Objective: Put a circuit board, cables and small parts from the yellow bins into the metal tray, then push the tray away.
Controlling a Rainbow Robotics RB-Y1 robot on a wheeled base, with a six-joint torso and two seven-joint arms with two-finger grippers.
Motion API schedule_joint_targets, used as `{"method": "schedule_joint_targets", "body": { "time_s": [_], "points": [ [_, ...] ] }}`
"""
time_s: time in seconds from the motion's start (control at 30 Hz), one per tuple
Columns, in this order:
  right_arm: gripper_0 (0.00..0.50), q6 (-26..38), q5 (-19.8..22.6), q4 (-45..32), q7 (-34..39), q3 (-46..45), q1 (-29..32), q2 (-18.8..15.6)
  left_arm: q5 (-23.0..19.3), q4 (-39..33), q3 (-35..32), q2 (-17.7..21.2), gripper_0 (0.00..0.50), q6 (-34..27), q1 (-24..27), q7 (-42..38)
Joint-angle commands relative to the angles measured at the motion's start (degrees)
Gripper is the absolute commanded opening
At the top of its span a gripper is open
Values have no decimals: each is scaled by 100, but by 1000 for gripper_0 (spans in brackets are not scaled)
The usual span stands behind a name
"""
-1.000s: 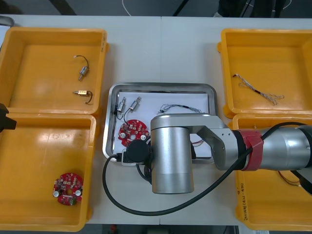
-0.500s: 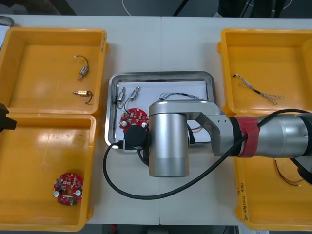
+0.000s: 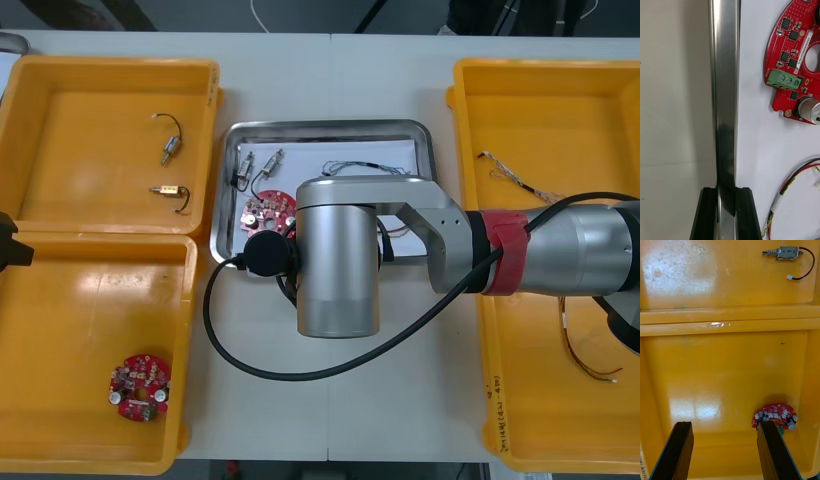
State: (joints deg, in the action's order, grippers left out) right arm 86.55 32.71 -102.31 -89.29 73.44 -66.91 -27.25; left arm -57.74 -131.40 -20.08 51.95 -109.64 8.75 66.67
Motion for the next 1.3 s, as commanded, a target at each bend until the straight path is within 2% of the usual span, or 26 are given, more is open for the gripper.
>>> {"method": "schedule_joint_targets", "body": {
  "time_s": [0.03,0.2,0.7,1.3],
  "points": [
    [0,-147,-89,132,-176,12,-322,-17,-44,-166,-171,263,500,-36,-93,135],
    [0,-270,-177,361,-194,4,-375,0,-44,-166,-171,263,500,-36,-93,135],
    [0,-692,-89,976,-335,12,-788,9,-44,-166,-171,263,500,-36,-93,135],
    [0,-1299,-133,1749,-765,12,-1096,9,-44,-166,-171,263,500,-36,-93,135]
  ]
}}
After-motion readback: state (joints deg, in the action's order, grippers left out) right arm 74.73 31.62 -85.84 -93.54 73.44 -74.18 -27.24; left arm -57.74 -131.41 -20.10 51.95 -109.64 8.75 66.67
